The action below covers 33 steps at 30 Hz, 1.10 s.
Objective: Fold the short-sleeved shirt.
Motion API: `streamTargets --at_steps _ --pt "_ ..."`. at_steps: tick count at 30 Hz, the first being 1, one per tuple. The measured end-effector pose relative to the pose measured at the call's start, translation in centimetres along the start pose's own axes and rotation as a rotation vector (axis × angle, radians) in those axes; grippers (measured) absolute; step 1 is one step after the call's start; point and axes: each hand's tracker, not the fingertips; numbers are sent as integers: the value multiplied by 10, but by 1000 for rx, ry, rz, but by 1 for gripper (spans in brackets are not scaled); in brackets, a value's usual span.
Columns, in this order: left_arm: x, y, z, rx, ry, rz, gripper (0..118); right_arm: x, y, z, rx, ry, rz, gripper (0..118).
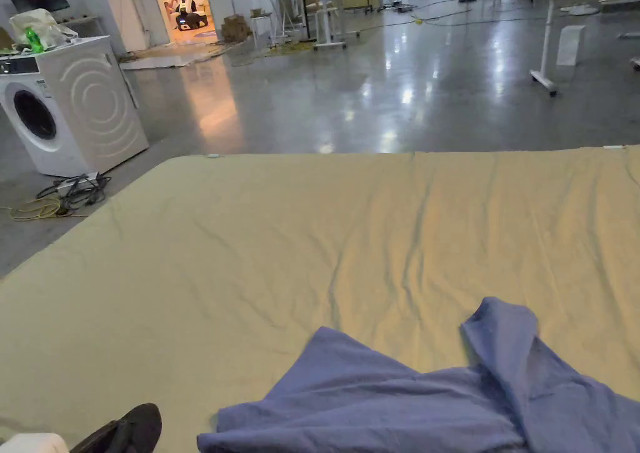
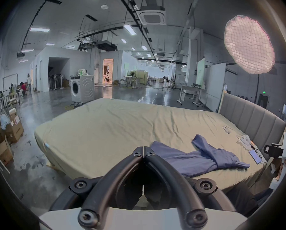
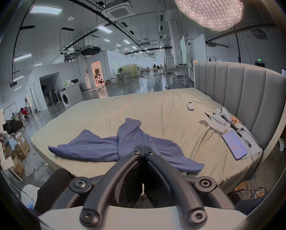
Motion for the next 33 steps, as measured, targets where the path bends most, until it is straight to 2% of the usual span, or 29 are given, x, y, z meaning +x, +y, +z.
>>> streamTargets --at_steps 1,2,4,5,7,14,16,19,24,28,31,33 --pt "-5 -4 -8 -35 -22 32 2 0 -1 0 2 10 -8 0" --pt "-12 -10 -20 -87 -56 72 14 -1 -1 -2 -6 27 -20 0" --pt "-23 -25 -47 -151 -54 139 51 -3 -2 -8 -20 37 -31 0" --pt "-32 -32 -61 -190 -61 138 60 -4 -2 -9 -24 38 -28 0" --pt "-37 -41 -85 -246 -21 136 71 -8 -1 -8 -30 29 -3 0" --pt "-46 -56 -163 -423 -61 223 71 -4 -7 -7 -74 19 9 0" --pt "-46 -55 -183 -470 -68 176 71 -3 -9 -7 -84 11 11 0" --pt "-33 -39 -205 -441 -80 50 71 0 -11 -8 -101 0 -1 0" --pt "7 -13 -259 -433 -184 53 71 0 -15 -16 -126 -19 -20 0" --pt "40 1 -318 -489 -256 -5 71 2 -21 -18 -146 -39 -25 0" --pt "56 0 -371 -541 -264 -5 71 7 -26 -22 -177 -61 -48 0" --pt "59 -5 -402 -553 -258 9 70 10 -30 -22 -201 -84 -96 0"
